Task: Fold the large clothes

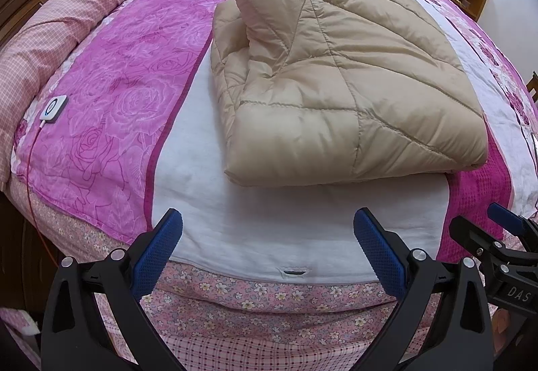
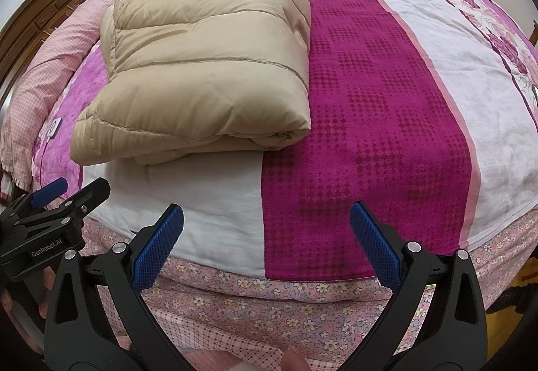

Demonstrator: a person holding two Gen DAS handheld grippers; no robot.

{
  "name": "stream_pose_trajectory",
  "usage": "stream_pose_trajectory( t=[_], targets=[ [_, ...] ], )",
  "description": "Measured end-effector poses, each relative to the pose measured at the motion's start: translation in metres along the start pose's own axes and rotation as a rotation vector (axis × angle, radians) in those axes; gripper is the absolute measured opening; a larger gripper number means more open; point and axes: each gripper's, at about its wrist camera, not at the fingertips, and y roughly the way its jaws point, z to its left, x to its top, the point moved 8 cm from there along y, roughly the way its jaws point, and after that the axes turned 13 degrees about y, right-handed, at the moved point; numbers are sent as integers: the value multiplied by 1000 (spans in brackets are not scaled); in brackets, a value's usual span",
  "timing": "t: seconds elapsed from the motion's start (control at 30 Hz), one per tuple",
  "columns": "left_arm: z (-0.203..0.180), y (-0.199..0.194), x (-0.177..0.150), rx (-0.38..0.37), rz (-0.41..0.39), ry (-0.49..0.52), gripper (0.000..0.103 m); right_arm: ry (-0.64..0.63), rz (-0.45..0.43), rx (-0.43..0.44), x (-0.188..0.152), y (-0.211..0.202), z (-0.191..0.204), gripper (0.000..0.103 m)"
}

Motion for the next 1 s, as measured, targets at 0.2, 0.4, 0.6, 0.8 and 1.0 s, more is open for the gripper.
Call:
stream_pose_trajectory(
  t=[0.2, 0.4, 0.6, 0.8, 1.0],
  targets=[
    [0, 0, 0, -1, 1, 0, 97, -4, -1, -1, 0, -1, 1, 98],
    [0, 1, -1, -1, 4, -3, 97, -3, 0, -1, 0, -1, 2, 98],
    [0, 2, -1, -2, 5, -4, 97, -2, -1, -2, 0, -1, 2, 98],
    [1, 3, -3, -3, 12, -7, 97, -5, 3, -10, -1, 0, 2, 98],
    [1, 5, -3, -9, 17, -7, 97, -10, 7, -19, 0, 2, 0, 98]
  ],
)
